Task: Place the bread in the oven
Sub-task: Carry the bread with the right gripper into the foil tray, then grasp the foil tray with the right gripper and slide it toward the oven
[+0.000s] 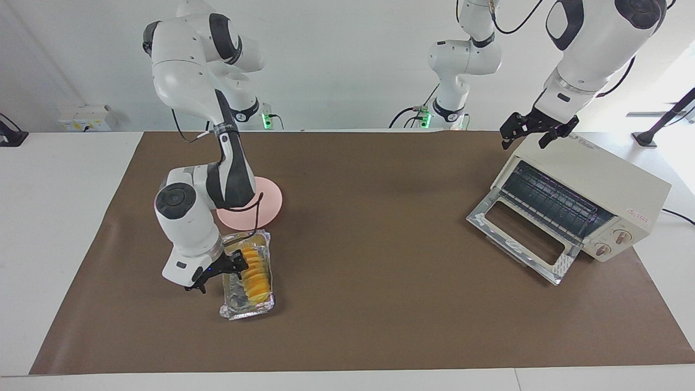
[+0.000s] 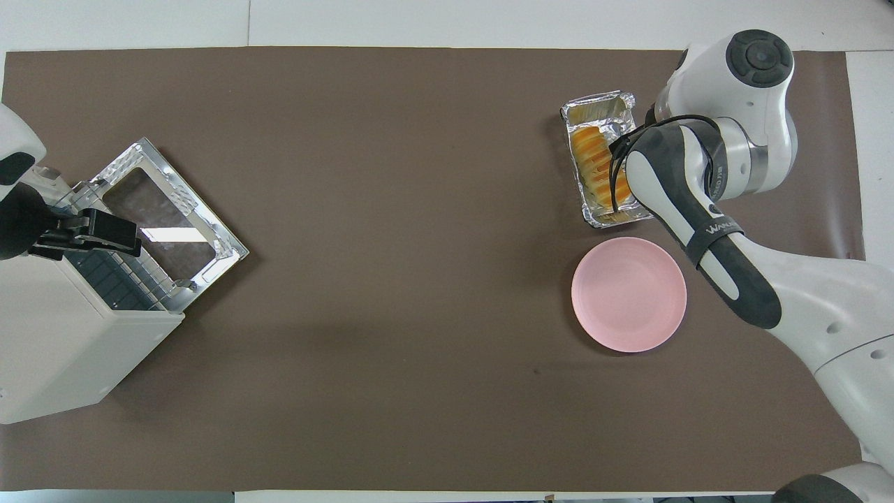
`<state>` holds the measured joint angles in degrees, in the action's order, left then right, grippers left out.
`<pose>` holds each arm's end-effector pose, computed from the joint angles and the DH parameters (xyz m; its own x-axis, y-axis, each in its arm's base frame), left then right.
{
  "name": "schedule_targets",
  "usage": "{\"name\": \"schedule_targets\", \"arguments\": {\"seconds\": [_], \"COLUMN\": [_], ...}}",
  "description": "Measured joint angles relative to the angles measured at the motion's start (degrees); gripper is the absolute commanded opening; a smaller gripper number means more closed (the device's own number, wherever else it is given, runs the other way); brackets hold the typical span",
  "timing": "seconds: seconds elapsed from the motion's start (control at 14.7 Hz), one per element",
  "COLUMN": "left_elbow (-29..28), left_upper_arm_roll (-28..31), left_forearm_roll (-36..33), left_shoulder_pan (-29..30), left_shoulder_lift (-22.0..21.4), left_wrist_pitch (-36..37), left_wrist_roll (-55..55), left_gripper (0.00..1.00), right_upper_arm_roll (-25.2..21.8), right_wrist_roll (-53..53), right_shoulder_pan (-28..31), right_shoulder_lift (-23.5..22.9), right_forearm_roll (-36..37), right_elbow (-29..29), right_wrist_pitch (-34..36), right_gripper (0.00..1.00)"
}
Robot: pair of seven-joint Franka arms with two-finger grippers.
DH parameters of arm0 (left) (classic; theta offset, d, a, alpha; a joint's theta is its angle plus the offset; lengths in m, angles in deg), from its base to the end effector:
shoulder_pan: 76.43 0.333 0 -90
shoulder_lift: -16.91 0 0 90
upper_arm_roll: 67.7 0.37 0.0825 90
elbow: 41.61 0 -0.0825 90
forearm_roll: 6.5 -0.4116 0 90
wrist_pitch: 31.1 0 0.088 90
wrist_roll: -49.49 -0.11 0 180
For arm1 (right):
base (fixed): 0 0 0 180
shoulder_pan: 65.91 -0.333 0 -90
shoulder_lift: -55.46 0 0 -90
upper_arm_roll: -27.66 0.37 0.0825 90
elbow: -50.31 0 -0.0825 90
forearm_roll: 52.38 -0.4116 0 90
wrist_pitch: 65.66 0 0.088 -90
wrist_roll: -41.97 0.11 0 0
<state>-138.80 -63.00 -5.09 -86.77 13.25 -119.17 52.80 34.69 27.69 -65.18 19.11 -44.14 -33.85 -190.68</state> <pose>0.5490 -0.0555 0.6466 0.9944 -0.0417 -0.0969 -0.0395 -0.9989 0.0242 0.7765 0.0606 0.3442 0.9140 0.4000 0.0676 0.3955 -0.9157 0.0705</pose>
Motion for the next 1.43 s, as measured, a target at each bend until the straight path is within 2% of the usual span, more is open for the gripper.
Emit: {"name": "schedule_targets", "arguments": {"seconds": [0.14, 0.2, 0.75, 0.95, 1.3, 1.43], "left_elbow": [0.0, 0.0, -0.02, -0.02, -0.02, -0.01], "left_upper_arm_roll": [0.0, 0.0, 0.0, -0.02, 0.03, 0.08], "left_forearm_roll": [0.0, 0.0, 0.0, 0.0, 0.61, 0.68], "left_shoulder_pan": [0.0, 0.0, 0.0, 0.0, 0.01, 0.03], "left_shoulder_lift": [0.0, 0.0, 0.0, -0.01, -0.07, -0.09], "left_wrist_pitch": [0.0, 0.0, 0.02, 0.02, 0.02, -0.03], "left_wrist_roll": [0.0, 0.0, 0.0, 0.0, 0.01, 0.01], "left_gripper": [1.0, 1.0, 1.0, 1.0, 1.0, 1.0], "right_upper_arm_roll": [-0.04, -0.03, 0.1, 0.35, 2.06, 2.28], "right_wrist_roll": [-0.16, -0.16, -0.14, -0.14, 0.39, 5.99], "right_shoulder_pan": [0.09, 0.09, -0.01, -0.18, -1.07, -4.14], "right_shoulder_lift": [0.02, 0.07, 0.37, 0.81, 5.06, 7.02], "right_forearm_roll": [0.0, 0.0, -0.02, -0.02, -4.83, -6.19], "right_elbow": [-0.6, -0.64, -0.92, -0.79, 4.03, 7.17], "right_wrist_pitch": [-0.5, -0.5, -1.63, 0.21, 15.18, 22.19], "right_gripper": [0.16, 0.0, 0.0, 0.0, 0.0, 0.0]}}
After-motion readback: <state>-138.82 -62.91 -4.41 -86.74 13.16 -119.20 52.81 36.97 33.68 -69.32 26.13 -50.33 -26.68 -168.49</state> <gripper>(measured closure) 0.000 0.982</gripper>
